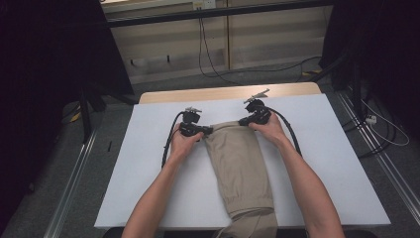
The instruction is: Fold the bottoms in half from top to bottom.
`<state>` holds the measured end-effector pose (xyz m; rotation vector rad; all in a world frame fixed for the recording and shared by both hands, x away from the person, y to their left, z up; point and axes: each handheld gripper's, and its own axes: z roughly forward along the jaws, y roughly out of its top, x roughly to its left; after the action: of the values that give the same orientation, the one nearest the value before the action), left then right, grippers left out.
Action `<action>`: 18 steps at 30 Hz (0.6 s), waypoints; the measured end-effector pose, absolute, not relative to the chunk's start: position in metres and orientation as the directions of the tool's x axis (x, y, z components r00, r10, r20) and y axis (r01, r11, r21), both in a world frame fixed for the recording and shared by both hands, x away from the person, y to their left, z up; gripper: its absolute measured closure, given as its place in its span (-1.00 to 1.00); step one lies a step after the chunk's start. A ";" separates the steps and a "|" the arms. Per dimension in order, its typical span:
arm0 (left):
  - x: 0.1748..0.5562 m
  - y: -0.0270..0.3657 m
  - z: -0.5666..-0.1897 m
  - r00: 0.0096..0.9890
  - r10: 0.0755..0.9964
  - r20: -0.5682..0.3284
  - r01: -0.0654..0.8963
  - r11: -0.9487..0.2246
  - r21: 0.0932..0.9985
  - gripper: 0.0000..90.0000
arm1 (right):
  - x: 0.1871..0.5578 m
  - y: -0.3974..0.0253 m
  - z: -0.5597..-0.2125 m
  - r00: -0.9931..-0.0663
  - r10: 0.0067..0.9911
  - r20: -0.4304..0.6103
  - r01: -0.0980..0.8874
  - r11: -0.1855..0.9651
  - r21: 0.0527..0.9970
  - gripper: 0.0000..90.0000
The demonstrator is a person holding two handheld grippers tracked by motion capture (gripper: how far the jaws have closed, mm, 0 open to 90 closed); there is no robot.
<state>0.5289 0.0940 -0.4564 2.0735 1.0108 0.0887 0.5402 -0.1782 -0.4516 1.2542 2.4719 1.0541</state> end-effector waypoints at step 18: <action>0.550 0.125 -0.384 0.599 0.759 -0.255 0.556 -0.165 0.815 0.91 | 0.539 -0.164 -0.386 -0.561 0.806 0.189 0.537 0.181 0.824 0.93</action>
<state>0.5496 0.1254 -0.3836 1.8455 1.0624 0.2600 0.5394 -0.1643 -0.3864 1.2809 2.1725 1.3238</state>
